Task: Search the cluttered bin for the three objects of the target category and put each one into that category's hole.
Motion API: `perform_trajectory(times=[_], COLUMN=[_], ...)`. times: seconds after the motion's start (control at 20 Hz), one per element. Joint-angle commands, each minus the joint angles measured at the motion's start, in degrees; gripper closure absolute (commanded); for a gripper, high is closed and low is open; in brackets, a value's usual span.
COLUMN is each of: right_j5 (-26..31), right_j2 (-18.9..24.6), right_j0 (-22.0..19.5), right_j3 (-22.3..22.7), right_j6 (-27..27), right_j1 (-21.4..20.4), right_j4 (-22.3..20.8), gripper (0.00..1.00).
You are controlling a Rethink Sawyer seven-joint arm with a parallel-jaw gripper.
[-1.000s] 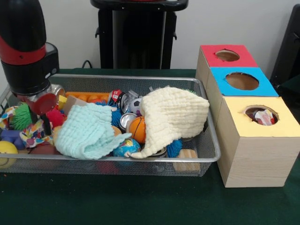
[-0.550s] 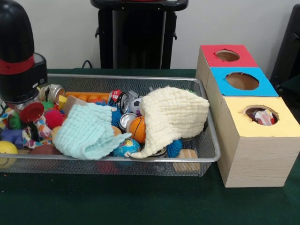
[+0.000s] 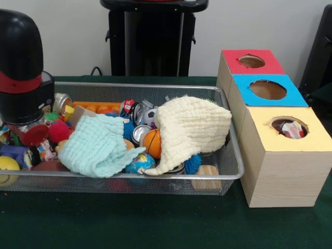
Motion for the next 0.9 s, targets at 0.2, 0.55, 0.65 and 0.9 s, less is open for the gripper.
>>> perform_trajectory(times=[0.2,0.55,0.65,0.9], right_j5=[3.0,14.1,16.2,21.4], right_j2=[-1.2,-4.1,-4.4,-5.2], right_j0=[4.4,7.5,7.9,8.6], right_j3=[-0.4,0.1,0.3,-2.0], right_j6=[12.5,11.1,10.9,9.4], right_j1=[0.9,-9.3,-11.4,-12.6], right_j4=[6.1,9.6,10.4,10.8], gripper=[0.0,0.0,0.0,0.0])
